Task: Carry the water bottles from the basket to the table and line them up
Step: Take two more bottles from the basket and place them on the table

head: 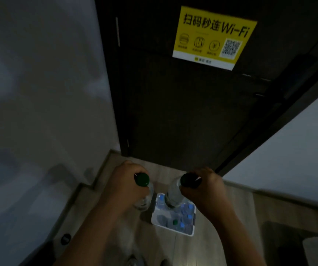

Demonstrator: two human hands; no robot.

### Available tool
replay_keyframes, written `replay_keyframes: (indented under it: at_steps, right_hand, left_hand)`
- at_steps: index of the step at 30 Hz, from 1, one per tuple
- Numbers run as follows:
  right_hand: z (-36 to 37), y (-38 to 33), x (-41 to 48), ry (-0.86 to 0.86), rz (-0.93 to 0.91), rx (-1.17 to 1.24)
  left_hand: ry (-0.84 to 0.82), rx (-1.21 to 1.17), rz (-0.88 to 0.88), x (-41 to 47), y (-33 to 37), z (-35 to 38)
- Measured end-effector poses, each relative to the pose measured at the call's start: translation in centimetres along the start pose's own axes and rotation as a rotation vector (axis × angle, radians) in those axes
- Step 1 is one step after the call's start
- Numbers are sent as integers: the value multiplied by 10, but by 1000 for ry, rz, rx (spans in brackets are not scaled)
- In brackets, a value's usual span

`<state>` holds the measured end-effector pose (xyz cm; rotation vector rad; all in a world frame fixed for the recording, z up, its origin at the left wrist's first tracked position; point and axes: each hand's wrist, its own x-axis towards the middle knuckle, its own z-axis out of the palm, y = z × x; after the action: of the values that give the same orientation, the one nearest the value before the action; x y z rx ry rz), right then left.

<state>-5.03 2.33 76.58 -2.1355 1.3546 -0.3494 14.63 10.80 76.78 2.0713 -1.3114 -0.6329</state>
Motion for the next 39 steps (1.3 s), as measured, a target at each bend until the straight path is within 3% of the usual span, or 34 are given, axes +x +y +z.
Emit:
replay_keyframes:
  at_steps: [5,16,22,31,39]
  right_hand:
    - [-12,-31,20,-11,-167,33]
    - [-4,-84,78,-279,-528,101]
    - [23,-121,77,-452,-728,139]
    - [65,-181,2,-637,-1125,100]
    - [87,-227,-129,-857,-1406,151]
  left_hand:
    - [110,-24,-30,-5,2,-29]
    - [389,1,-284,-53,12,-51]
    - [675,-32,-576,-107,11,-48]
    - [938,23,-866,-219,18,-40]
    - [1290,27,-1073,-353,49,-19]
